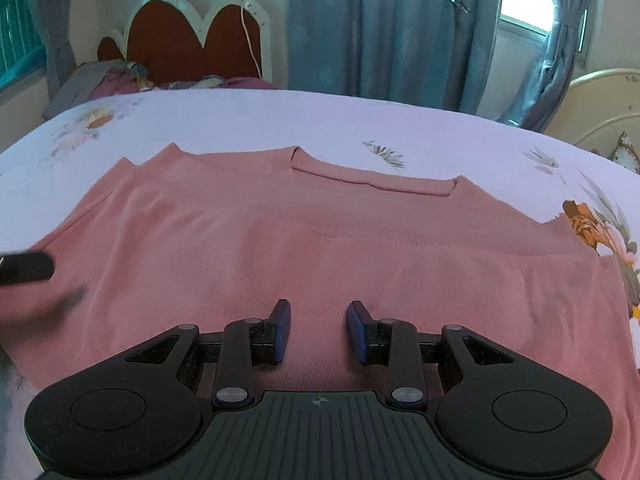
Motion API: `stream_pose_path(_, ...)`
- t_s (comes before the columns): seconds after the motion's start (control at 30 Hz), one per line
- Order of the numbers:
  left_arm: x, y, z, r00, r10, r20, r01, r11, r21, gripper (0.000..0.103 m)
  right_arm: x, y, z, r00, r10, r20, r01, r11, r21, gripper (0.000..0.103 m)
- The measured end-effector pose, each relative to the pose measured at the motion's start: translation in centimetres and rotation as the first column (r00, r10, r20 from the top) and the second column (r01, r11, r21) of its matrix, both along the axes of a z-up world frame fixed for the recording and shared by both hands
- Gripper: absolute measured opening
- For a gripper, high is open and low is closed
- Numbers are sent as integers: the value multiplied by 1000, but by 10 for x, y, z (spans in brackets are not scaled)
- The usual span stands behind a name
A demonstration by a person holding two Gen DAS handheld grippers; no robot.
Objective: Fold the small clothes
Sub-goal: 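Grasp the sweater side edge with the left gripper, then fold the held side over the other half and open the left gripper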
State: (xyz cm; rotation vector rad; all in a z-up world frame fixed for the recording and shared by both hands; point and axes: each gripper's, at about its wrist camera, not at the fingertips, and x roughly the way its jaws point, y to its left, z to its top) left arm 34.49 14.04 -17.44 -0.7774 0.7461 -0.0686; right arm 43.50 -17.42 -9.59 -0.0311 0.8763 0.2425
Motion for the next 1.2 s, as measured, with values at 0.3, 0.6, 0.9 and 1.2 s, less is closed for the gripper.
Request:
stream_pose_path(0.3,4,10,-17,998,58,6,-58,997,-59,16,-6,11,3,999,-23,24,25,998,-55,32)
stream_pose_path(0.6,2,5,-6,995,91,35,-89,995,-39,12,-4,7,-7,1000,-4,20,5,998,-55,32)
stream_pose_path(0.9,12,-46,53,989,1,151,-28,984,176,11,-4,-48,14,999,-39,24,34,982,188,32)
stream_pose_path(1.2,34,-180,98,912,-321,255,228,915,334,11,-28,-137,30,988,-149,33,137,959,249,32)
